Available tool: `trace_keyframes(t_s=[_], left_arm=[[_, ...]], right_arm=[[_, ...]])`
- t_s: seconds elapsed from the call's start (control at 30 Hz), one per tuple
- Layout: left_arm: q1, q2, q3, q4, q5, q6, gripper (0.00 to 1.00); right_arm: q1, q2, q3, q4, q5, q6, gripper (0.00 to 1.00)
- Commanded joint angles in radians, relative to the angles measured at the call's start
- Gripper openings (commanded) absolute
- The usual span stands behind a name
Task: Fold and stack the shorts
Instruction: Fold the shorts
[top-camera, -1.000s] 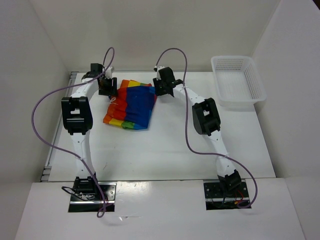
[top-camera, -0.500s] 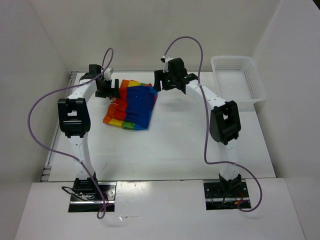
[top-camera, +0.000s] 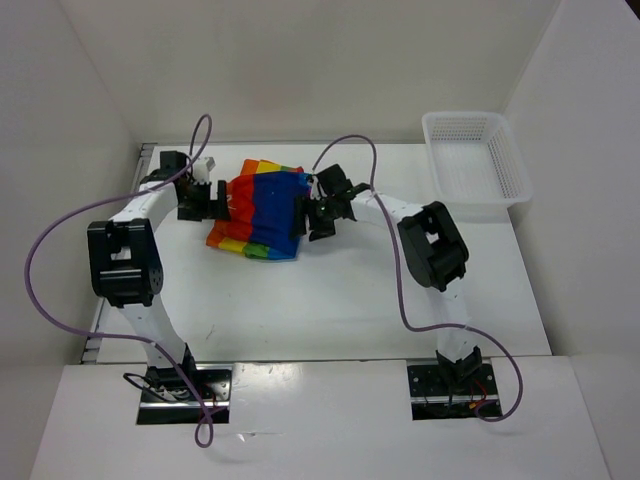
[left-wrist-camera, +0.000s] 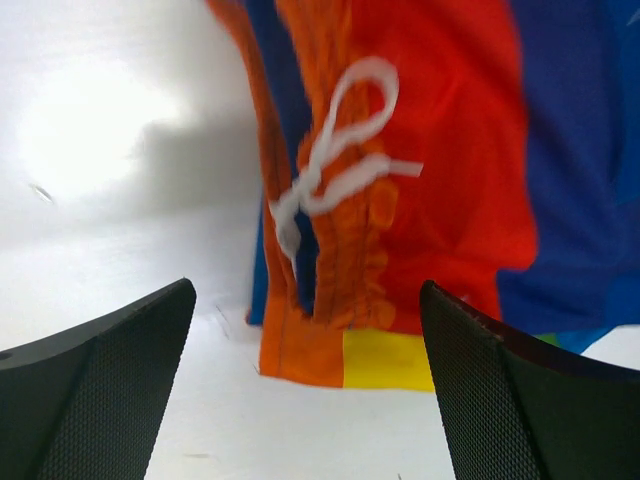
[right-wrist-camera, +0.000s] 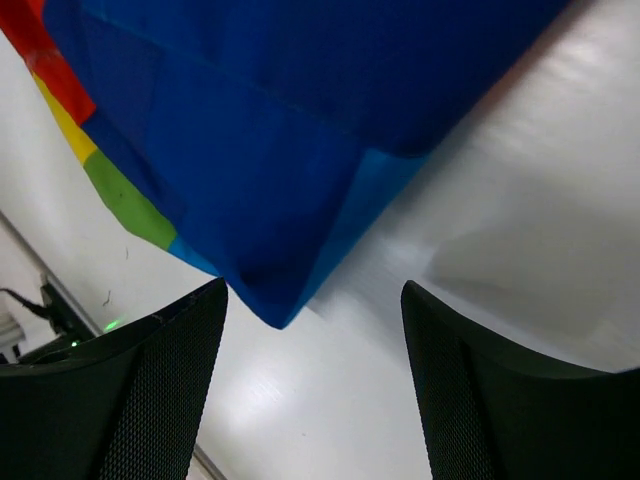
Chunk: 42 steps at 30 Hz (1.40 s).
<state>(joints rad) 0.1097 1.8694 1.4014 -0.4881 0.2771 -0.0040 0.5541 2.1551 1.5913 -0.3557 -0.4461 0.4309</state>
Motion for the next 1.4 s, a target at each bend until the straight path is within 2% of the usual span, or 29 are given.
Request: trace_keyframes(t_s=[0.0, 0.2, 0.27, 0.3, 0.33, 0.43, 0.47, 0.53, 0.67, 0.93, 1.13, 1.27, 1.3, 1.37], left_arm=[[0.008, -0.046, -0.039, 0.026, 0.013, 0.004, 0.99], [0.018, -0.058, -0.048, 0.026, 0.004, 0.004, 0.99], [0.018, -0.058, -0.039, 0.026, 0.004, 0.004, 0.99], [0.018, -0.058, -0.039, 0.026, 0.004, 0.004, 0.99], [0.018, -0.049, -0.039, 0.026, 0.004, 0.004, 0.99], [0.018, -0.049, -0.039, 0.026, -0.007, 0.004, 0.99], [0.018, -0.049, -0.039, 0.026, -0.016, 0.004, 0.99], [0.027, -0.049, -0.039, 0.026, -0.016, 0.004, 0.99], [0.037, -0.058, -0.028, 0.014, -0.027, 0.004, 0.99], [0.048, -0.085, -0.019, 0.005, -0.009, 0.004, 0.99], [0.048, -0.095, -0.019, -0.014, 0.025, 0.004, 0.99], [0.048, -0.113, -0.019, -0.014, 0.025, 0.004, 0.99], [0.048, -0.113, -0.019, -0.014, 0.025, 0.004, 0.99], [0.048, -0.133, -0.033, -0.014, 0.025, 0.004, 0.99]], right_arm=[[0.027, 0.023, 0.036, 0.067, -0.060, 0.055, 0.76], [0.050, 0.067, 0.016, 0.077, -0.020, 0.091, 0.76], [0.061, 0.087, 0.035, 0.077, -0.020, 0.091, 0.70], [0.073, 0.106, 0.044, 0.077, -0.020, 0.079, 0.66], [0.073, 0.115, 0.056, 0.077, -0.020, 0.069, 0.52], [0.083, 0.115, 0.056, 0.077, -0.011, 0.069, 0.32], [0.083, 0.115, 0.056, 0.077, 0.009, 0.057, 0.21], [0.083, 0.094, 0.032, 0.067, 0.023, 0.020, 0.10], [0.070, 0.023, -0.039, 0.040, 0.023, -0.072, 0.00], [-0.055, -0.213, -0.278, -0.031, 0.014, -0.265, 0.00], [-0.109, -0.363, -0.441, -0.103, -0.075, -0.402, 0.00], [-0.118, -0.408, -0.504, -0.074, -0.153, -0.365, 0.09], [-0.118, -0.423, -0.514, -0.062, -0.170, -0.347, 0.15], [-0.118, -0.432, -0.524, -0.049, -0.171, -0.352, 0.17]])
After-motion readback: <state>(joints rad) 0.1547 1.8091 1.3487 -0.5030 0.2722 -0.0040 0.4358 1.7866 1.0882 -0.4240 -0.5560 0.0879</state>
